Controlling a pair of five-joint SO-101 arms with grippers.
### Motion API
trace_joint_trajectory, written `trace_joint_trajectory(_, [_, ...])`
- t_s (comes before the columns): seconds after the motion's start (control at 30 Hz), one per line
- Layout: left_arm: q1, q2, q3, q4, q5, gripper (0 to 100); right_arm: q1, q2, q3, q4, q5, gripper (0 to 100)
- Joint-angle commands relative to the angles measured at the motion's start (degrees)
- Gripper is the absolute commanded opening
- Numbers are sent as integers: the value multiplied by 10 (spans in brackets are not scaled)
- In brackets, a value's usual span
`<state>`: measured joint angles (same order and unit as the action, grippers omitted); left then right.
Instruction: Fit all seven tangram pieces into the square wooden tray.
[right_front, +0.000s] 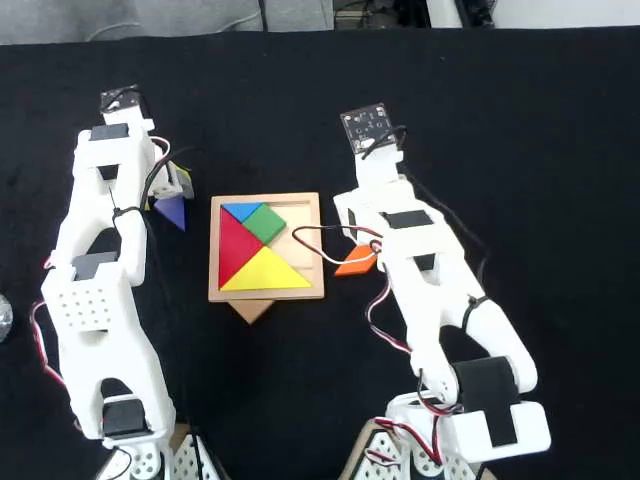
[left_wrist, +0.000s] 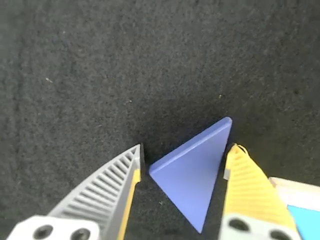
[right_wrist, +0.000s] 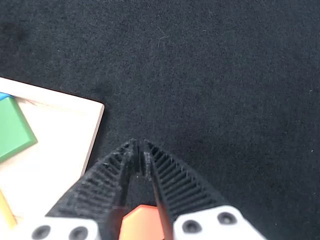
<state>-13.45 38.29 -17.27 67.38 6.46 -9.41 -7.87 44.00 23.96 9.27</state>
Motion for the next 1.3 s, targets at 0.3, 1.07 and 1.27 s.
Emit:
trace_joint_trajectory(0.3, [7, -4, -25, -8, -73, 266, 4, -32, -7, -11, -1, 11])
trace_joint_trajectory(1.07, [22, -9, -70, 82, -66, 184, 5, -32, -8, -12, -1, 11])
trace_joint_trajectory(1.27, [-28, -10, -75, 104, 31, 354, 5, -32, -8, -12, -1, 11])
